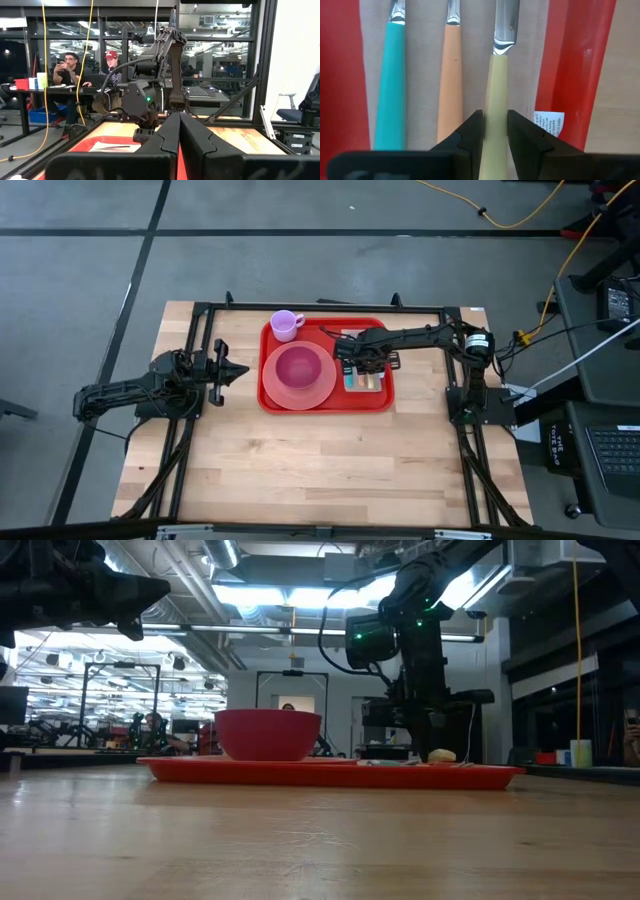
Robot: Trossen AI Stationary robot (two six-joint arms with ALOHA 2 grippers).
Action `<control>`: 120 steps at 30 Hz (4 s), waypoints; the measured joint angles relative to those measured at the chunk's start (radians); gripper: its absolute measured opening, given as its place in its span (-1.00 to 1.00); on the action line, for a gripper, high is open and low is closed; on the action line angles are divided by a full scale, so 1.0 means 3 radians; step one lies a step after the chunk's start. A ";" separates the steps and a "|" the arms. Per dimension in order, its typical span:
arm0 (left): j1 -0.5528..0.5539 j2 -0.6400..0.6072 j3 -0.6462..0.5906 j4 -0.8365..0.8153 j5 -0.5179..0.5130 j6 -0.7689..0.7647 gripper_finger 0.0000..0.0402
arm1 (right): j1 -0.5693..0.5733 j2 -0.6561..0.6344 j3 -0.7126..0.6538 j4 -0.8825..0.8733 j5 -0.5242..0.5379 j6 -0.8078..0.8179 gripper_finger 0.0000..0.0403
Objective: Set up tray
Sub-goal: Put the yellow knife on top of the brown napkin on the right side of the orange fork, then return to Home Position
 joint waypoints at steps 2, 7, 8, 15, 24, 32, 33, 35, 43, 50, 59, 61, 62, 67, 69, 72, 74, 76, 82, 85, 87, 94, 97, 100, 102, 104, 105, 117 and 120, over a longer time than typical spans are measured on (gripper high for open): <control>0.0000 0.0000 0.0000 0.0001 0.0000 0.0001 -0.98 | 0.0000 -0.0001 0.0000 0.0000 0.0003 0.0001 -0.56; 0.0000 0.0000 0.0000 0.0001 -0.0001 -0.0001 -0.98 | 0.0000 0.0000 0.0000 0.0000 0.0003 0.0004 -0.56; -0.0001 0.0000 0.0000 0.0001 0.0000 -0.0001 -0.98 | 0.0000 -0.0001 0.0000 0.0000 0.0003 0.0004 -0.56; 0.0001 0.0000 0.0000 0.0000 -0.0001 -0.0001 -0.98 | 0.0000 -0.0001 0.0000 0.0001 0.0003 0.0002 -0.56; 0.0000 0.0000 0.0000 0.0000 -0.0001 -0.0001 -0.98 | 0.0000 -0.0001 0.0000 0.0001 0.0112 0.0000 -0.66; 0.0000 0.0000 -0.0001 0.0001 -0.0001 -0.0001 -0.98 | 0.0000 -0.0001 0.0000 0.0001 0.0120 -0.0013 -0.42; -0.0001 0.0000 0.0000 0.0000 0.0000 -0.0001 -0.98 | 0.0000 -0.0001 0.0000 0.0001 0.0119 -0.0013 -0.40; 0.0000 0.0000 0.0000 0.0001 0.0000 -0.0001 -0.98 | 0.0000 -0.0001 0.0000 0.0001 0.0118 -0.0014 -0.37; 0.0000 0.0000 0.0000 0.0000 0.0000 -0.0001 -0.98 | 0.0000 -0.0006 0.0000 0.0000 0.0005 -0.0202 -0.34; 0.0000 0.0001 0.0000 0.0000 -0.0001 -0.0001 -0.98 | 0.0002 -0.0265 -0.0001 -0.0054 -0.0038 -0.0429 -0.34; 0.0000 0.0001 0.0000 0.0001 0.0000 -0.0001 -0.98 | 0.0287 -0.0949 -0.0001 -0.0280 0.0650 -0.0803 -0.44; 0.0000 0.0001 0.0000 0.0002 -0.0001 -0.0023 -0.98 | 0.0410 -0.1070 -0.0006 -0.0354 0.0907 -0.0816 -0.57; 0.0000 0.0001 0.0000 0.0003 0.0000 -0.0059 -0.98 | 0.0476 -0.1132 -0.0030 -0.0347 0.1047 -0.0826 -0.66; -0.0001 0.0001 0.0000 0.0002 0.0000 -0.0303 -0.98 | 0.0781 -0.1379 -0.0356 -0.0103 0.1453 -0.0973 -0.95; 0.0000 0.0001 0.0000 0.0003 0.0005 -0.0382 -0.98 | 0.0867 -0.1475 -0.0588 0.0215 0.1523 -0.1089 -0.94; 0.0000 0.0001 0.0000 0.0003 0.0005 -0.0412 -0.98 | 0.0955 -0.1596 -0.1016 0.0874 0.1602 -0.1331 -0.97; -0.0001 0.0001 0.0000 0.0004 0.0005 -0.0413 -0.98 | 0.0998 -0.1658 -0.1310 0.1396 0.1629 -0.1565 -0.97; 0.0000 0.0001 0.0000 0.0003 0.0005 -0.0411 -0.98 | 0.1040 -0.1694 -0.1572 0.1937 0.1626 -0.1869 -0.96; -0.0001 0.0000 0.0000 -0.0046 0.0001 -0.0310 -0.98 | 0.1078 -0.1706 -0.2137 0.3427 0.1513 -0.2639 -0.98; -0.0001 0.0001 -0.0001 -0.0255 -0.0017 -0.0174 -0.98 | 0.1076 -0.1706 -0.2299 0.3917 0.1378 -0.2918 -0.96; -0.0001 0.0001 -0.0001 -0.0300 -0.0087 -0.0147 -0.98 | 0.1077 -0.1707 -0.2358 0.4120 0.1362 -0.3088 -0.96; 0.0001 0.0001 -0.0001 -0.0224 -0.0239 0.0132 -0.98 | 0.0961 -0.1711 -0.2355 0.4328 0.1240 -0.3303 -0.98; 0.0000 0.0001 -0.0001 -0.0255 -0.0237 0.0204 -0.98 | 0.0836 -0.1711 -0.2355 0.4453 0.0877 -0.3501 -0.97; -0.0001 0.0001 -0.0001 -0.0368 -0.0255 0.0212 -0.98 | 0.0712 -0.1711 -0.2354 0.4588 0.0690 -0.3687 -0.97; -0.0001 0.0001 -0.0001 -0.0509 -0.0287 0.0174 -0.98 | 0.0638 -0.1711 -0.2354 0.4671 0.0681 -0.3775 -0.97; 0.0000 0.0001 -0.0001 -0.0569 -0.0296 0.0141 -0.98 | 0.0578 -0.1711 -0.2352 0.4694 0.0627 -0.3848 -0.97; 0.0001 0.0001 -0.0001 -0.0581 -0.0296 0.0148 -0.98 | 0.0556 -0.1711 -0.2352 0.4685 0.0574 -0.3877 -0.97; 0.0001 0.0001 -0.0001 -0.0705 -0.0641 0.0326 -0.98 | 0.0261 -0.1710 -0.2476 0.5198 -0.0031 -0.4290 -0.97; -0.0001 0.0001 -0.0001 -0.0702 -0.0669 0.0309 -0.98 | 0.0111 -0.1710 -0.2671 0.5653 -0.0266 -0.4322 -0.97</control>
